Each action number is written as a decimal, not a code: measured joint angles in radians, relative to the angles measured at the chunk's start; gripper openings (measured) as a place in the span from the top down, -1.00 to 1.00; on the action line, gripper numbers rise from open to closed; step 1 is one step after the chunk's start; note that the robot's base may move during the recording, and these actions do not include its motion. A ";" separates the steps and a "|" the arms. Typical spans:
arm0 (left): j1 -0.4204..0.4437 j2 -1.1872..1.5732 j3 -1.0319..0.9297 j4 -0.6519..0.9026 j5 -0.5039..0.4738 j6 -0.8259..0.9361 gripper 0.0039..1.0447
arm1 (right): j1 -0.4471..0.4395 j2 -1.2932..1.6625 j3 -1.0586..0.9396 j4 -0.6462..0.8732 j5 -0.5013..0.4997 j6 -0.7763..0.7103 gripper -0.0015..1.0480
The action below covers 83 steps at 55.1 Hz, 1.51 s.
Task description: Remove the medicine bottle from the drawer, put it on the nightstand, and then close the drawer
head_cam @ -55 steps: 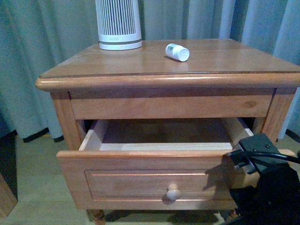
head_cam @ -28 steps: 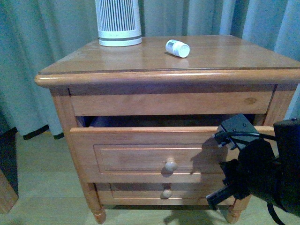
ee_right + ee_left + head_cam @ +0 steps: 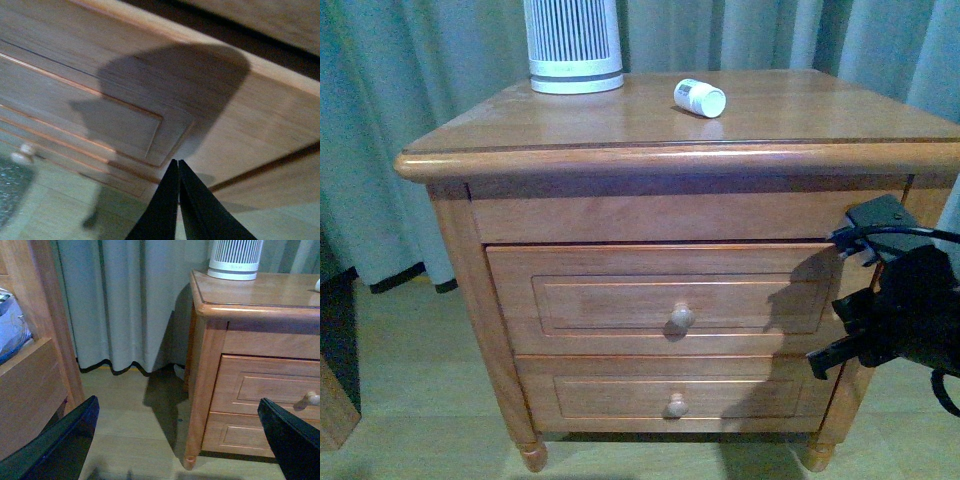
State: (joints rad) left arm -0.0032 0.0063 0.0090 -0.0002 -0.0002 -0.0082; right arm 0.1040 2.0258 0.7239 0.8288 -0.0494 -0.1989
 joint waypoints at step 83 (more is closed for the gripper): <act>0.000 0.000 0.000 0.000 0.000 0.000 -0.88 | -0.103 -1.972 -0.668 -0.831 0.046 0.204 0.94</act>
State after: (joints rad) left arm -0.0032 0.0063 0.0090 -0.0002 -0.0006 -0.0082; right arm 0.0013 0.0536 0.0559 -0.0021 -0.0032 0.0051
